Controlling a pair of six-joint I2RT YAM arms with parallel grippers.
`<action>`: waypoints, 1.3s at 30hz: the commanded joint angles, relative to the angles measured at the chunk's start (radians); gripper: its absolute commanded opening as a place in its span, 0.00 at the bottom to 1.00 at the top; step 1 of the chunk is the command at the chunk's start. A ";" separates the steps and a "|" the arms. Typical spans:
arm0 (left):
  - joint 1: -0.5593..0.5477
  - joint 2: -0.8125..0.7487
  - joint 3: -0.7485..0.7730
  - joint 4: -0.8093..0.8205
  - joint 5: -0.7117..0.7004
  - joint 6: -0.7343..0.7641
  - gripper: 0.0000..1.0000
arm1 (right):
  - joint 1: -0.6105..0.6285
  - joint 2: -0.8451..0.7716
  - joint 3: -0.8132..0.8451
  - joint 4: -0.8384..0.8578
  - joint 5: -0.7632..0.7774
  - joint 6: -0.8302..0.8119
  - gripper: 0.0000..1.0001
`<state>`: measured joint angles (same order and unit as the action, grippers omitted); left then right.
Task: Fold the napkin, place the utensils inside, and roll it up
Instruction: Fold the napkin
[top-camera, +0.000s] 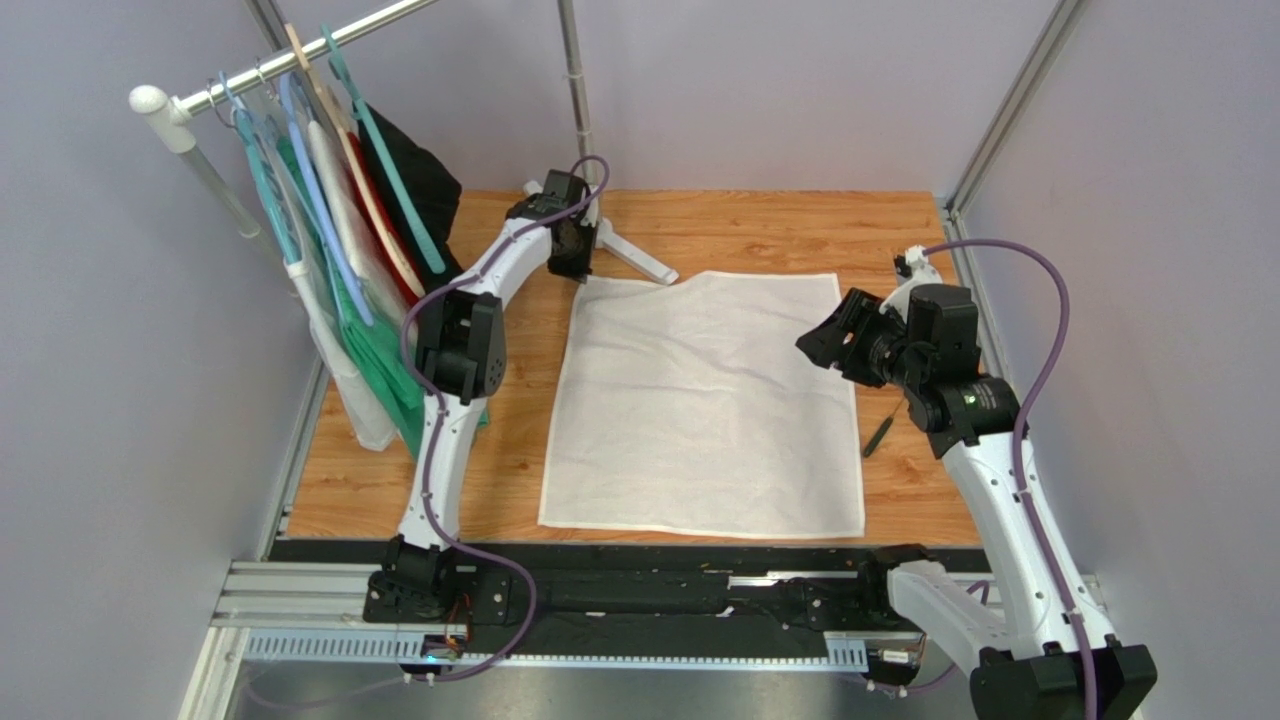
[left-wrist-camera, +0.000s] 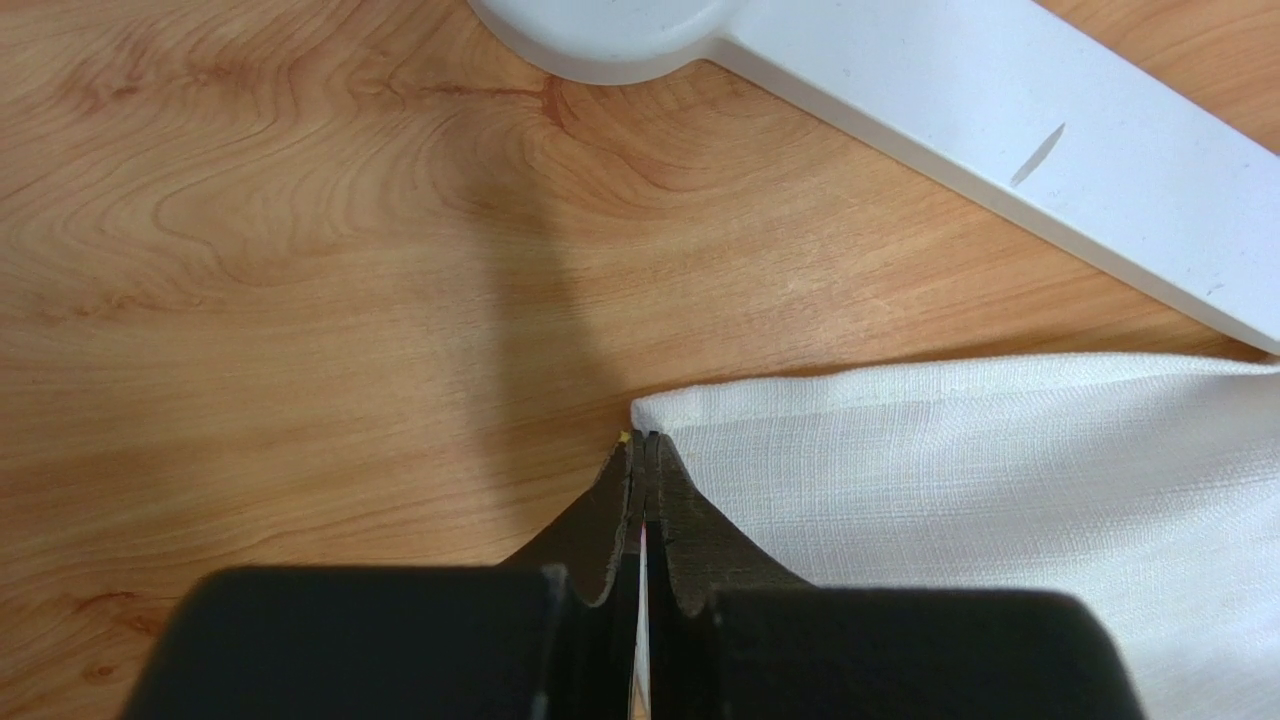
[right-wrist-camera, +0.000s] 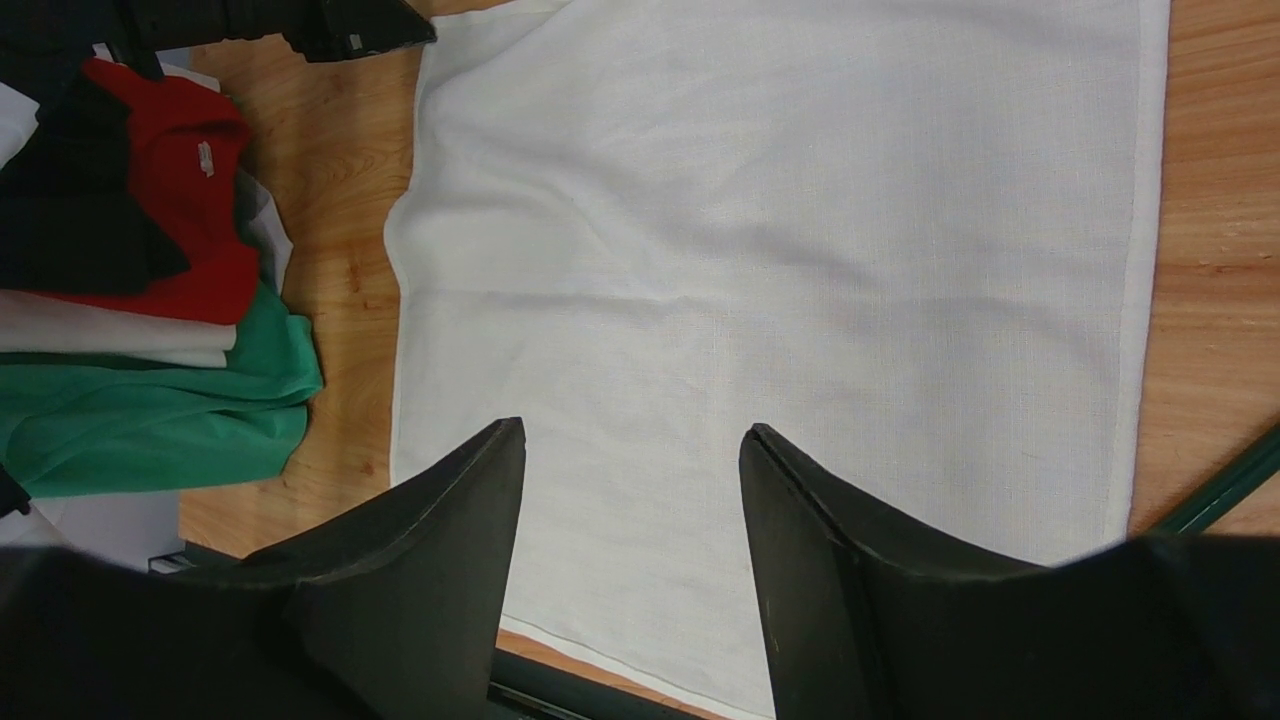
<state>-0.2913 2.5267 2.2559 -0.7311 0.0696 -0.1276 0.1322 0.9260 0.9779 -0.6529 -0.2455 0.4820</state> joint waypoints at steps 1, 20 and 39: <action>-0.008 -0.080 -0.135 0.043 -0.002 -0.004 0.00 | -0.002 -0.003 -0.039 0.030 0.003 0.006 0.59; -0.016 -0.420 -0.492 0.407 0.136 -0.052 0.00 | 0.018 0.109 -0.180 0.142 0.032 0.024 0.59; -0.144 -0.678 -0.769 0.605 0.193 -0.086 0.00 | 0.037 0.203 -0.225 0.254 0.037 0.099 0.59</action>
<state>-0.4175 1.9251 1.5215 -0.2119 0.2455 -0.1852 0.1570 1.1320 0.7563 -0.4767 -0.2077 0.5362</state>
